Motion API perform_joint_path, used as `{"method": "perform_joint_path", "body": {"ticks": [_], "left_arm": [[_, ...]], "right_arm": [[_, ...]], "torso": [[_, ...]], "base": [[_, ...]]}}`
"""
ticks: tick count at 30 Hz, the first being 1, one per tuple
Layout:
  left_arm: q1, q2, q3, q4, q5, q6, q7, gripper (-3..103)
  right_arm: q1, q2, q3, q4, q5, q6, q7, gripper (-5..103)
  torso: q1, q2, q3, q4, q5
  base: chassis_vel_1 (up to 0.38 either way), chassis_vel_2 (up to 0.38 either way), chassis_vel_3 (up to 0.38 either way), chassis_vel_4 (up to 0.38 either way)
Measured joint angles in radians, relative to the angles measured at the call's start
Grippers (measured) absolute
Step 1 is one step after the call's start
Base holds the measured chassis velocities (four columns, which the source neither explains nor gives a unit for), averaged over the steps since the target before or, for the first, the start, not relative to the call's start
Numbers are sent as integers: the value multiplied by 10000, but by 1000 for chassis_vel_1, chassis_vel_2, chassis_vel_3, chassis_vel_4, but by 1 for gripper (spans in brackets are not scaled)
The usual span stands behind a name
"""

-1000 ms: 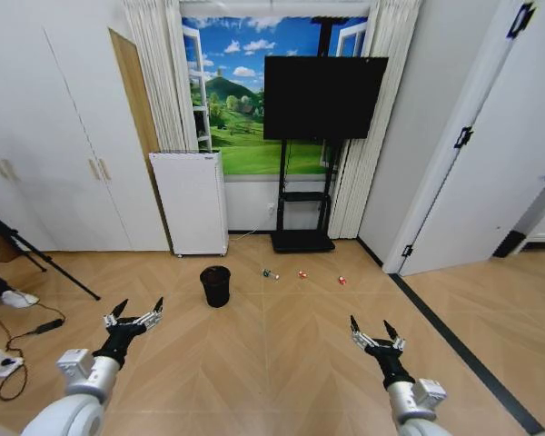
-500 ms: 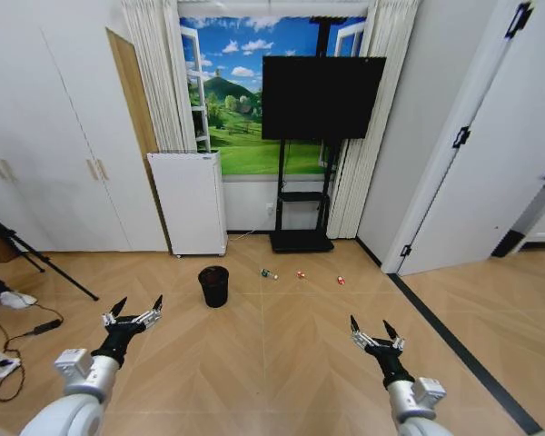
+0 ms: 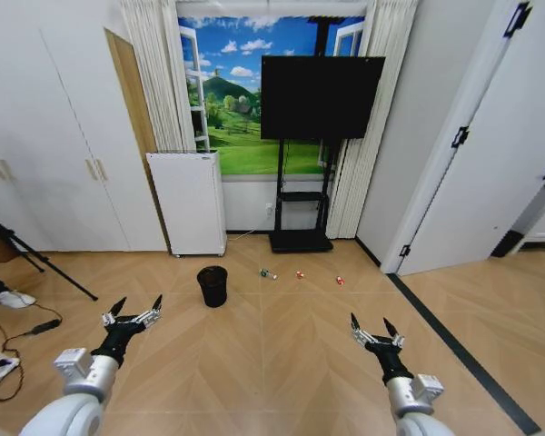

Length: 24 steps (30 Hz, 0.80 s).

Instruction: Pick up the trash bin and place the garbage on the floor into it.

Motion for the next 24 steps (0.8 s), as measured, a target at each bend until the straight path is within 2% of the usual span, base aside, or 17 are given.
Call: {"method": "perform_joint_path", "body": {"ticks": [11,24], "left_arm": [[35,-54,-41,-75,0,0,2,100],[59,-225,-14,-139,81,-4,-5,100]], "right_arm": [[-78,80,-94,-37,-176,57,-41,100],[-37,-85,-86,-212,-135,128,-129,100]], "torso": [[-1,0,0,0,0],[0,0,0,-2,0]], "base": [[-70,78,79,-66],[-246,242,254,-257]]}}
